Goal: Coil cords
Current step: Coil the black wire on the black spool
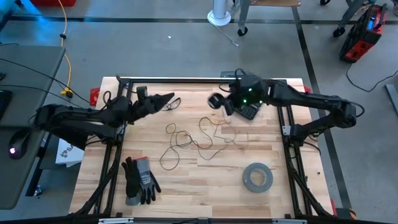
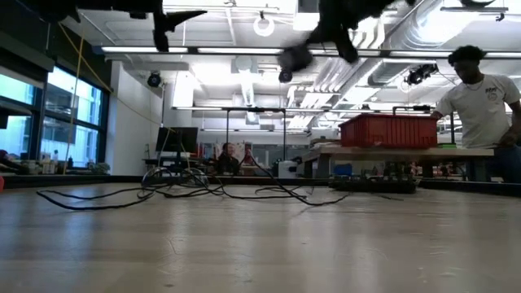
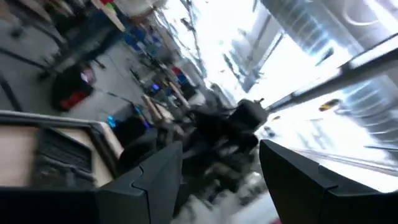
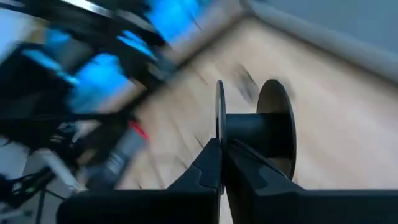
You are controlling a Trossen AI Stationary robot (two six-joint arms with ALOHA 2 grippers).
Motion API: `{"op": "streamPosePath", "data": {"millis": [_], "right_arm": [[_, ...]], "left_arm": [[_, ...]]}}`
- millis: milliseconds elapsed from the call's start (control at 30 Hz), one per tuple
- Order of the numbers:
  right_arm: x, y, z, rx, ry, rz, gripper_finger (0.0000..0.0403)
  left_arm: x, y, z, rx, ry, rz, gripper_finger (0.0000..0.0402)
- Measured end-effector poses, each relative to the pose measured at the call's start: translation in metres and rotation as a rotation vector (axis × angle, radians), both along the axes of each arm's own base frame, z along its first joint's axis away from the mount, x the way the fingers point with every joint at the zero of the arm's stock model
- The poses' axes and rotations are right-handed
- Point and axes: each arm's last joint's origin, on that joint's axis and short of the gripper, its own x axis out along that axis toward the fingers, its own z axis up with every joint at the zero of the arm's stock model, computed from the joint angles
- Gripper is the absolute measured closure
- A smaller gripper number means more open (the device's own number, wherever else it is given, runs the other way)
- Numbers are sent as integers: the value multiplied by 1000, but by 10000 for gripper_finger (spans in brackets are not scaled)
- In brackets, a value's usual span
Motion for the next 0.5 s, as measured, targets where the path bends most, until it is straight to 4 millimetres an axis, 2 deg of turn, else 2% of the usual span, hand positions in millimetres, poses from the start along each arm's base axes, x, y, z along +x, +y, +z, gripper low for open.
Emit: {"op": "streamPosePath", "data": {"millis": [100,233,367,500], "right_arm": [[4,7,39,-140,-138,42,401],[3,12,74,-268,-232,-13,402],[3,19,95,-329,-347,11,402],[8,30,107,-355,-488,60,402]], "left_arm": [[4,4,22,48,-49,-82,192],[11,8,58,240,-58,-108,192],[16,13,84,400,23,-53,192],[21,16,101,580,61,-66,192]]}}
